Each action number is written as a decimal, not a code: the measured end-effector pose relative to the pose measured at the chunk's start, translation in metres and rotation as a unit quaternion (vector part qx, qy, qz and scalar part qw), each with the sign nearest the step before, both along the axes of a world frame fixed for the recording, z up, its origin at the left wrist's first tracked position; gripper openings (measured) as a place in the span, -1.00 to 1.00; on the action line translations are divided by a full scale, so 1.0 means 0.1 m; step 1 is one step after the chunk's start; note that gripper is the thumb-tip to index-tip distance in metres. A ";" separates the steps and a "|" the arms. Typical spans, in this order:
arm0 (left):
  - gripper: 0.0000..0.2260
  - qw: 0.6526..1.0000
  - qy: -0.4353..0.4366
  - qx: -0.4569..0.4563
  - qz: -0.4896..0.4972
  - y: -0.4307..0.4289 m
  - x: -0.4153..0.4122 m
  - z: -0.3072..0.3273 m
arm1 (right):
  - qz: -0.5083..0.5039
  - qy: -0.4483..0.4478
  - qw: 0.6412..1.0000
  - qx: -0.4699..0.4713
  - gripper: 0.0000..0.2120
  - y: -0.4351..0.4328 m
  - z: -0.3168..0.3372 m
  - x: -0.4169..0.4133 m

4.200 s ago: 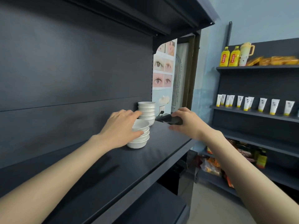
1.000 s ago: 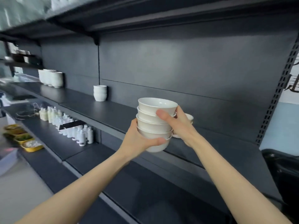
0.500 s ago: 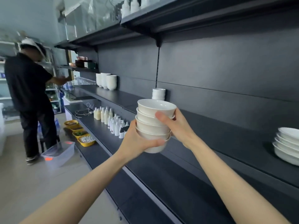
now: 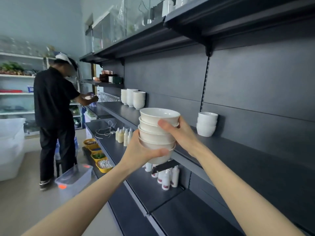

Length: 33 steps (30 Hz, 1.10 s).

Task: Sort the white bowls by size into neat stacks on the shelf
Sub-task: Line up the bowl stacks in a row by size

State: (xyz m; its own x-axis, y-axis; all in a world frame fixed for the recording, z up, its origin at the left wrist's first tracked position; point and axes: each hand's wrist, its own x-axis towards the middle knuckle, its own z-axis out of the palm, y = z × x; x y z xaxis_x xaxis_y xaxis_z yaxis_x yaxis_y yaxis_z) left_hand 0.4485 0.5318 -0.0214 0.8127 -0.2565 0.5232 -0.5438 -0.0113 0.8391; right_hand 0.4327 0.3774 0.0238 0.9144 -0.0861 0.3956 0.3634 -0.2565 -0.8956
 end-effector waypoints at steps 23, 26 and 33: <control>-0.47 0.996 0.032 0.057 -0.063 0.78 4.82 -0.02 | -0.097 0.008 0.995 -0.003 -0.46 0.81 -0.08 4.56; -0.47 0.992 0.044 0.057 -0.100 0.68 5.34 -0.06 | -0.128 0.018 0.992 -0.002 -0.44 0.72 -0.13 5.01; -0.49 0.985 0.052 0.032 -0.160 0.36 6.50 -0.26 | -0.170 0.044 0.984 -0.025 -0.35 0.45 -0.29 6.09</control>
